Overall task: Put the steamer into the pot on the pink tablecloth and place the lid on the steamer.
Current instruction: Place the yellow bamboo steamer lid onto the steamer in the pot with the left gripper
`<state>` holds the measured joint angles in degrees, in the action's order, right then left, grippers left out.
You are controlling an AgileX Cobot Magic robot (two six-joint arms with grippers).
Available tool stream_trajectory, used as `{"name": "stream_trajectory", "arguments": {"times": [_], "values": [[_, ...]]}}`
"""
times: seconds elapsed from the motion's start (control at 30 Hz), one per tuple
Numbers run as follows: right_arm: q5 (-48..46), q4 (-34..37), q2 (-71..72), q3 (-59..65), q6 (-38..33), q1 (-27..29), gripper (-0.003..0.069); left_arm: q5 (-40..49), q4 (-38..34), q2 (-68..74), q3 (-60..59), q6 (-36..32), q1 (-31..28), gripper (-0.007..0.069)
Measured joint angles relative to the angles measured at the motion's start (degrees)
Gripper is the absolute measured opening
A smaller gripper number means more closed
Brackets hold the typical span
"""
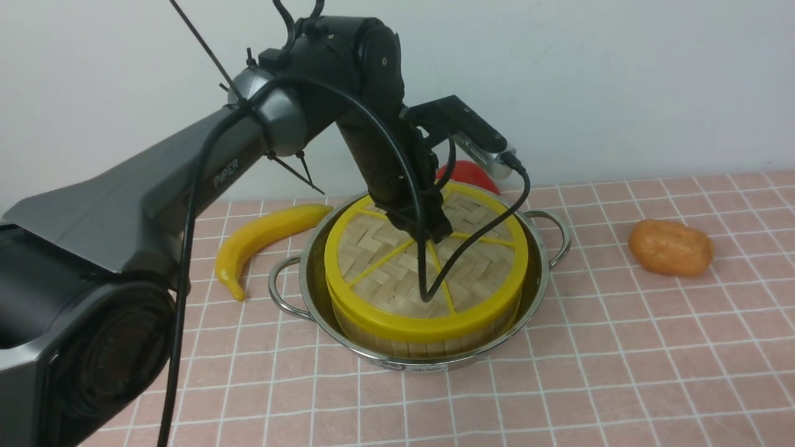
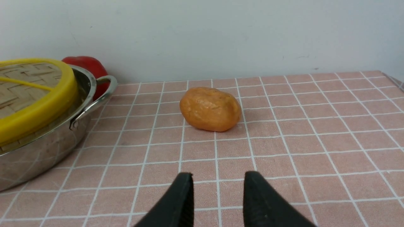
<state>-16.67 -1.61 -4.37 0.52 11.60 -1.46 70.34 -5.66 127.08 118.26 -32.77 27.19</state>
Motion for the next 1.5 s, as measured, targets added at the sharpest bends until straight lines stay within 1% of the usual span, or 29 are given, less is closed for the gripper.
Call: {"name": "stream_trajectory", "arguments": {"times": [0.2,0.8,0.9,1.07,1.13,1.2,1.3,1.4,1.5], "values": [[0.0,0.0,0.0,0.0,0.0,0.0,0.0243,0.0,2.0,0.0,0.0,0.1,0.0,0.012],[0.0,0.0,0.0,0.0,0.0,0.0,0.0243,0.0,2.1,0.0,0.0,0.1,0.0,0.0124],[0.0,0.0,0.0,0.0,0.0,0.0,0.0243,-0.1,2.2,0.0,0.0,0.0,0.0,0.0169],[0.0,0.0,0.0,0.0,0.0,0.0,0.0243,-0.1,2.8,0.0,1.3,0.3,0.0,0.0309],[0.0,0.0,0.0,0.0,-0.1,0.0,0.0243,-0.1,2.9,0.0,2.3,0.7,0.0,0.0351],[0.0,0.0,0.0,0.0,-0.1,0.0,0.0243,-0.1,3.0,0.0,3.4,1.4,0.0,0.0373],[0.0,0.0,0.0,0.0,-0.1,0.0,0.0243,-0.1,3.1,0.0,4.7,2.6,0.0,0.0381],[0.0,0.0,0.0,0.0,-0.1,0.0,0.0243,-0.1,3.1,-0.1,5.6,5.1,0.0,0.0387],[0.0,0.0,0.0,0.0,-0.1,0.0,0.0243,-0.1,3.2,-1.0,5.7,9.4,0.0,0.0387]]}}
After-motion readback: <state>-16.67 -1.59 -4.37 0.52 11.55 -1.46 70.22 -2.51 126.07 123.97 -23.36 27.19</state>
